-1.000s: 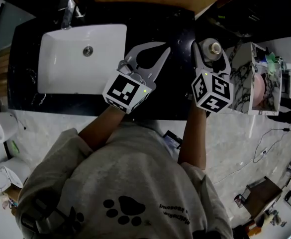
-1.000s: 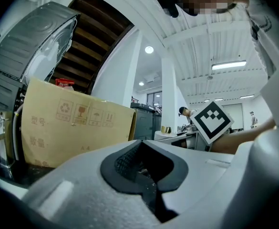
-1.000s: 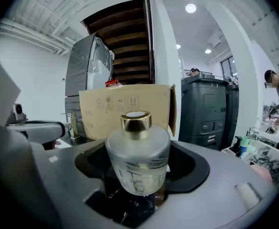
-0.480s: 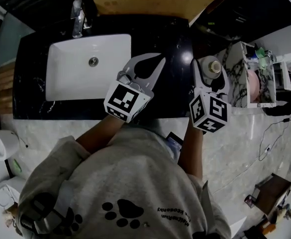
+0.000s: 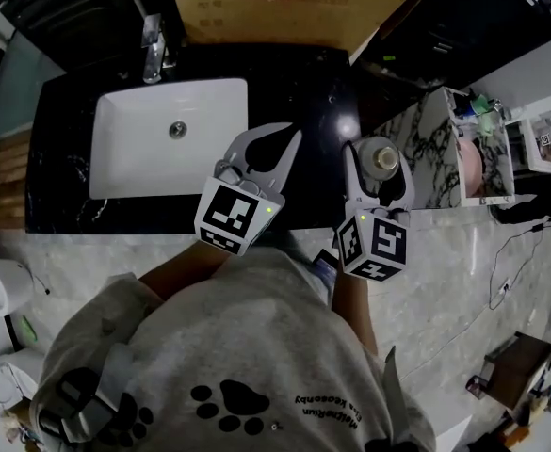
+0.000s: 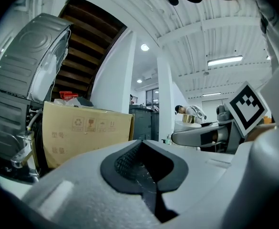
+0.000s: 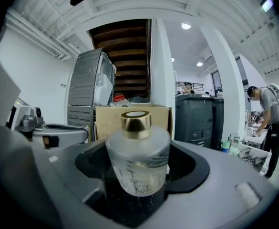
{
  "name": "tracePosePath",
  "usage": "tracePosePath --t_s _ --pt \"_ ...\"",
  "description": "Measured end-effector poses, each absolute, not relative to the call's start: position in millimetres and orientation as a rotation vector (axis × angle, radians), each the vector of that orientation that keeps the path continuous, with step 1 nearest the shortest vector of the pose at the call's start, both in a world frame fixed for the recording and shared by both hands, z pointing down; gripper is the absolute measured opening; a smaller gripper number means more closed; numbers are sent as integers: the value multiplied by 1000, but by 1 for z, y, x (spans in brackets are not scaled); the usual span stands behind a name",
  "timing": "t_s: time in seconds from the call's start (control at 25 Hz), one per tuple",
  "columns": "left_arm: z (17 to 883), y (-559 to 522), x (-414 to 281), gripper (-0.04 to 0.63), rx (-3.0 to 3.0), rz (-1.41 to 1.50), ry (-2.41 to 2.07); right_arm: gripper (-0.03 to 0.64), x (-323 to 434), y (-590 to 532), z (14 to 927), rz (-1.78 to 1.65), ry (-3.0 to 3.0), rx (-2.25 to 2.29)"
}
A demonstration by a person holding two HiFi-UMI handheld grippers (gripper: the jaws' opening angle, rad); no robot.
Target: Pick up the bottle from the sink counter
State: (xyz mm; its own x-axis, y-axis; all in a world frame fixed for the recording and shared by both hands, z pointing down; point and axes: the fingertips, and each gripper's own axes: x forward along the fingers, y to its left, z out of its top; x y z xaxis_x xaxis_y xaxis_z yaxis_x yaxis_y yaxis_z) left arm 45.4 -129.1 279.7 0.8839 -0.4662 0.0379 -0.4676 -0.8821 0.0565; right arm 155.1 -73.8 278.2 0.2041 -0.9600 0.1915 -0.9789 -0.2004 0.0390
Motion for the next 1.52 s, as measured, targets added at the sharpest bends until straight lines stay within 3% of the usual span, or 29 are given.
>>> tracePosePath --t_s 1.52 --pt "276 -71 58 -2 2986 24 -962 336 133 -47 291 168 -2224 2011"
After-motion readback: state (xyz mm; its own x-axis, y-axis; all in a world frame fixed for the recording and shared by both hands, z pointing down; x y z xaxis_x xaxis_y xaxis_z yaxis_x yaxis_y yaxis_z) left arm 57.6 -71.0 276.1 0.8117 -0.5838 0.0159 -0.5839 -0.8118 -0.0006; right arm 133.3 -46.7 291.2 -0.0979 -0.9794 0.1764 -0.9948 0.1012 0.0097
